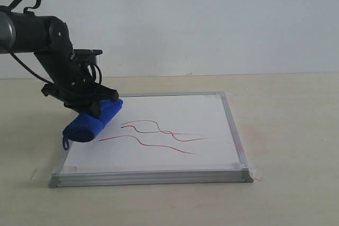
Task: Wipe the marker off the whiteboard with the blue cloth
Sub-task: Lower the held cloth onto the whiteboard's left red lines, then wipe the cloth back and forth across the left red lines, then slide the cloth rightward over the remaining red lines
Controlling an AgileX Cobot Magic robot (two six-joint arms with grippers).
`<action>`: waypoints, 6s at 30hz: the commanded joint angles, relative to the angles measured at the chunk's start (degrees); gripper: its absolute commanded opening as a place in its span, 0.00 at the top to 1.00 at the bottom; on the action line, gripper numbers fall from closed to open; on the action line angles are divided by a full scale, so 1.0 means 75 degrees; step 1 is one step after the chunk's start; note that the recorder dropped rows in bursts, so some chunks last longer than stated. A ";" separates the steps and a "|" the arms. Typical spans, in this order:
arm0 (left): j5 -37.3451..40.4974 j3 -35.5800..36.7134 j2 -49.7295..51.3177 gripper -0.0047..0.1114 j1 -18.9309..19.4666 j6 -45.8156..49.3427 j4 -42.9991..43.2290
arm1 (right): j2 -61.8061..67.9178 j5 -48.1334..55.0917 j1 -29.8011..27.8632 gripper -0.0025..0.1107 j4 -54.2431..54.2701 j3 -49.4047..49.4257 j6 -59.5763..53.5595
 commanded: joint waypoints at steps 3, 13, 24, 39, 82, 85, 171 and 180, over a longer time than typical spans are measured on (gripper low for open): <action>-0.0159 0.0609 0.0003 0.93 0.0101 -0.0175 0.0275 | -0.0033 -0.0043 0.0021 0.97 -0.0018 0.0002 -0.0022; -0.0942 0.1051 0.0132 0.93 0.0068 -0.0294 -0.0391 | -0.0033 -0.0043 0.0021 0.97 -0.0018 0.0002 -0.0022; -0.1053 0.1051 0.0980 0.93 -0.0915 0.0263 -0.1509 | -0.0033 -0.0043 0.0021 0.97 -0.0018 0.0002 -0.0022; -0.0855 0.1051 0.0980 0.93 -0.0346 0.0541 -0.1438 | -0.0033 -0.0043 0.0021 0.97 -0.0018 0.0002 -0.0022; -0.0986 0.0185 0.1228 0.93 0.0594 -0.0437 -0.0376 | -0.0033 -0.0043 0.0021 0.97 -0.0018 0.0002 -0.0022; -0.1067 0.0185 0.1228 0.93 0.0507 -0.0332 -0.0570 | -0.0033 -0.0043 0.0021 0.97 -0.0018 0.0002 -0.0022; -0.2427 0.0185 0.1228 0.93 -0.1754 -0.0457 -0.0305 | -0.0033 -0.0043 0.0021 0.97 -0.0018 0.0002 -0.0022; -0.2455 0.0185 0.1228 0.93 -0.2896 -0.0382 -0.0779 | -0.0033 -0.0043 0.0021 0.97 -0.0018 0.0002 -0.0022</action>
